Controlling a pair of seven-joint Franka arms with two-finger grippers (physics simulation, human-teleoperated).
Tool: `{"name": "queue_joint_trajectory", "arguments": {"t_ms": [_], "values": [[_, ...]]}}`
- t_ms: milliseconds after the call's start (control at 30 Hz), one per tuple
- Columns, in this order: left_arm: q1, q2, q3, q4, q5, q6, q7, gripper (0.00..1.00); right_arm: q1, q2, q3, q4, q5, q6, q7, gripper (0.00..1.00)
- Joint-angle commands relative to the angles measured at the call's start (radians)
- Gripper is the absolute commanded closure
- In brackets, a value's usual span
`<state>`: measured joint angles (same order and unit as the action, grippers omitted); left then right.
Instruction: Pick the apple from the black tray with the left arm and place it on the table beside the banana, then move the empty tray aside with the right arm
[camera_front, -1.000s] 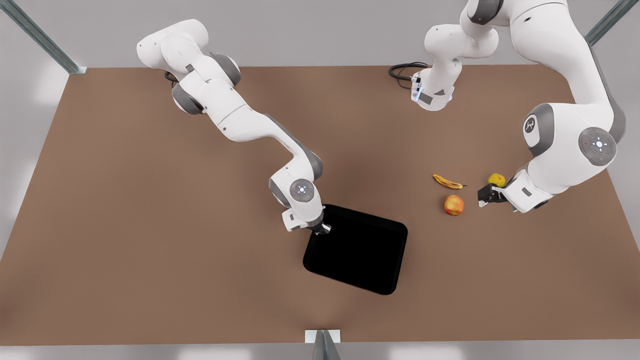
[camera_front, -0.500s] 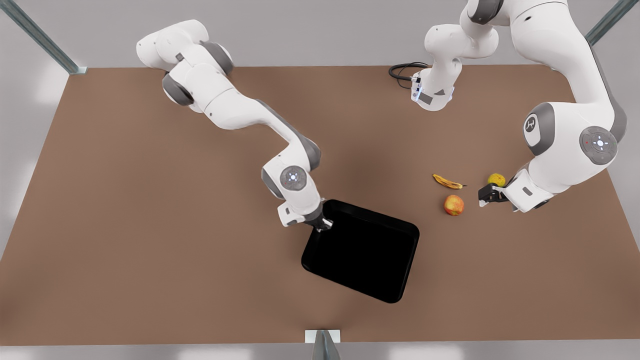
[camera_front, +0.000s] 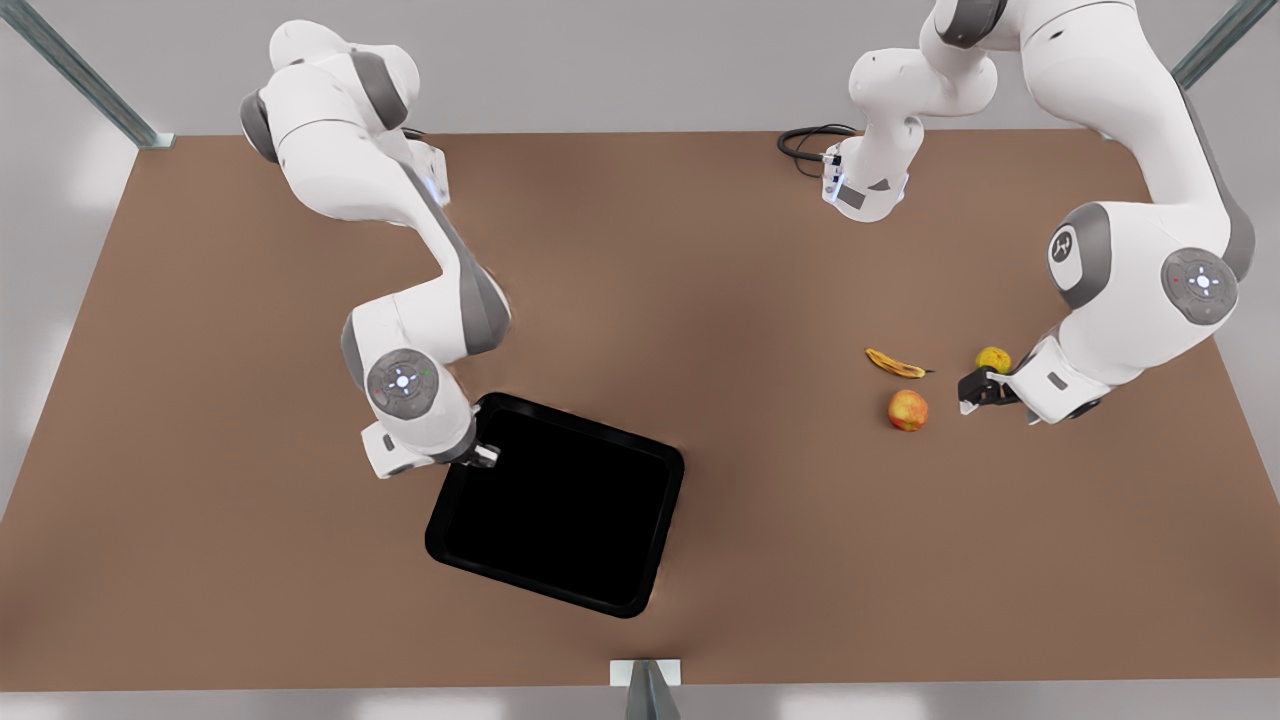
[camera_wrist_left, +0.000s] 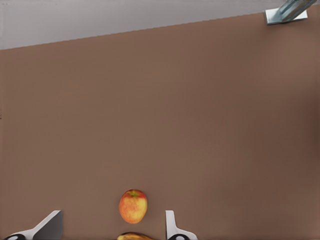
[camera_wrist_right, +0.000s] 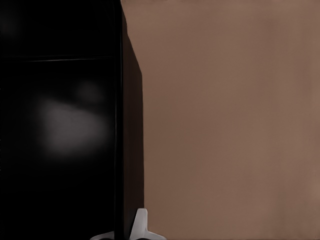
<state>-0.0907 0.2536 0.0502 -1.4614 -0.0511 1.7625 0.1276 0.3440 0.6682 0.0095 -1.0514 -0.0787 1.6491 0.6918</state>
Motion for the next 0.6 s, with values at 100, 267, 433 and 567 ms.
{"name": "queue_joint_trajectory", "arguments": {"t_ms": [100, 267, 433, 567], "values": [[0.000, -0.007, 0.003, -0.004, -0.001, 0.006, -0.002, 0.00, -0.003, -0.007, -0.207, -0.002, 0.140, -0.140, -1.029, 1.00], [0.000, -0.004, 0.000, -0.004, -0.001, 0.008, 0.006, 0.00, -0.020, 0.050, -0.407, -0.009, 0.292, -0.063, -1.322, 1.00], [0.000, -0.005, -0.001, 0.001, 0.001, 0.008, 0.004, 0.00, -0.054, 0.137, -0.471, -0.039, 0.379, 0.046, -1.448, 1.00], [0.000, -0.005, -0.001, 0.003, -0.001, 0.008, 0.006, 0.00, -0.063, 0.174, -0.473, -0.039, 0.379, 0.077, -1.448, 1.00]]}}
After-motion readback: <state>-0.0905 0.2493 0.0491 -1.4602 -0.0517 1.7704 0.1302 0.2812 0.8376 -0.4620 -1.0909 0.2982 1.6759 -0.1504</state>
